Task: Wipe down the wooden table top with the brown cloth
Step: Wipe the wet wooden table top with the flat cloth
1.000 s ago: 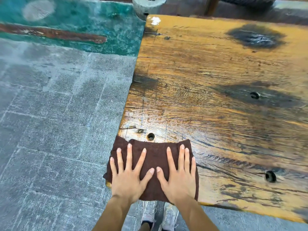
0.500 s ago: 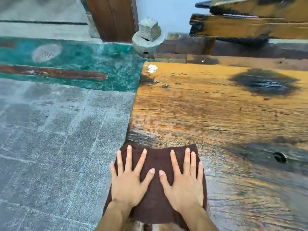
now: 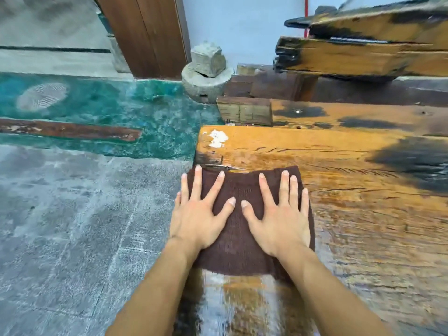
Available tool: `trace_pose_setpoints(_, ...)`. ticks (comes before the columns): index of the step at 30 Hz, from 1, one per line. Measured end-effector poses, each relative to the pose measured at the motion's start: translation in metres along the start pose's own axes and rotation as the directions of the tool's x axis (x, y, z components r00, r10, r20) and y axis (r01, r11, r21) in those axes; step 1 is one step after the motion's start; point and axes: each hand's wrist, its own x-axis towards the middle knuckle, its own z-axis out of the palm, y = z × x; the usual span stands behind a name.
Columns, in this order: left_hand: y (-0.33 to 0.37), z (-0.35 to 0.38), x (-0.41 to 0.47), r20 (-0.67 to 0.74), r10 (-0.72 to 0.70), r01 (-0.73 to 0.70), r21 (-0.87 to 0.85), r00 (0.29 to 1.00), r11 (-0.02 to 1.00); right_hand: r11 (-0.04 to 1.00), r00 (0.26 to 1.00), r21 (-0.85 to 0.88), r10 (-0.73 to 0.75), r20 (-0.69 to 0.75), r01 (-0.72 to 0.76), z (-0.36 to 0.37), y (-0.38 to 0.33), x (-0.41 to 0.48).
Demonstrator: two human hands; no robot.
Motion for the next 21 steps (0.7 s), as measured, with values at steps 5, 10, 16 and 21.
trace_pose_setpoints(5,0.012,-0.013,0.095,-0.010,-0.003,0.003,-0.028,1.000,1.000,0.999,1.000,-0.025,0.022,-0.015,-0.023,-0.014,-0.002,0.089)
trace_pose_setpoints(10,0.016,-0.023,0.162,-0.030,0.016,-0.017,-0.036,0.999,0.999,0.999,0.998,-0.028,0.044,-0.051,-0.045,-0.023,-0.003,0.146)
trace_pose_setpoints(16,0.022,-0.030,0.197,-0.067,-0.009,0.010,0.024,0.998,1.000,0.998,0.996,-0.036,0.043,-0.081,-0.046,-0.029,-0.005,0.183)
trace_pose_setpoints(21,0.022,-0.029,0.187,-0.062,0.012,-0.011,0.013,0.998,1.000,0.999,0.993,-0.030,0.013,-0.115,-0.017,-0.027,-0.003,0.176)
